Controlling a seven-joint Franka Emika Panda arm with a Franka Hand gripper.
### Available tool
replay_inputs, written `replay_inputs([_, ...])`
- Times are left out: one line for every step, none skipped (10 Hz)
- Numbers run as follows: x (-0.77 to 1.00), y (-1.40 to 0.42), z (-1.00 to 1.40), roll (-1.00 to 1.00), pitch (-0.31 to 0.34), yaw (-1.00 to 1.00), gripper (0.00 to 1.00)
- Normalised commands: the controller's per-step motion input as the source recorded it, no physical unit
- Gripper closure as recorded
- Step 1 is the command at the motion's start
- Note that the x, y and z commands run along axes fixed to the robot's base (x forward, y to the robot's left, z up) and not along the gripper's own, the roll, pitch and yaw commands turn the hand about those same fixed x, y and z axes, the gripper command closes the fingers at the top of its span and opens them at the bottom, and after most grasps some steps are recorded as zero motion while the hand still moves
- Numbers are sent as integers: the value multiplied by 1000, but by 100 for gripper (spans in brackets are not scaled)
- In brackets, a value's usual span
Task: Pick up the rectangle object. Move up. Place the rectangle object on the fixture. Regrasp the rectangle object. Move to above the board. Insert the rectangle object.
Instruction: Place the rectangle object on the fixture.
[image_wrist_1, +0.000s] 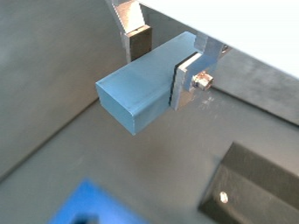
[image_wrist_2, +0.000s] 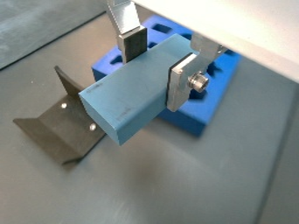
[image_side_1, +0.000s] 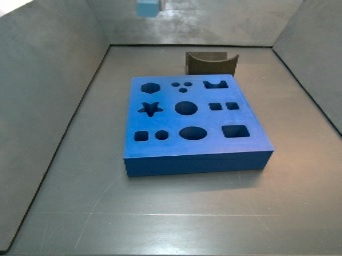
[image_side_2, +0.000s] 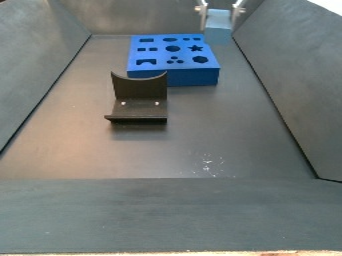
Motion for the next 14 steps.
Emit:
replay_inputs([1000, -589, -90, 96, -35, 523, 100])
replay_inputs([1000, -520, -89, 87, -22, 292, 100])
replay_inputs([1000, -462, -85, 84, -5, 137, 100])
replay_inputs([1000, -391, -79, 90, 15, 65, 100])
replay_inputs([1000, -350, -74, 97, 32, 45, 100])
replay_inputs([1000, -311, -69, 108, 51, 40, 100])
replay_inputs([1000, -265, -63, 121, 70, 37, 100])
replay_inputs([1000, -219, -55, 137, 98, 39, 100])
replay_inputs([1000, -185, -51, 150, 120, 40, 100])
replay_inputs([1000, -162, -43, 158, 131, 39, 100])
replay_inputs([888, -100, -26, 177, 162, 44, 100])
replay_inputs([768, -56, -14, 191, 187, 48, 100])
replay_inputs([523, 1000, 169, -1000, -33, 44, 100])
replay_inputs([475, 1000, 167, -1000, -26, 37, 100])
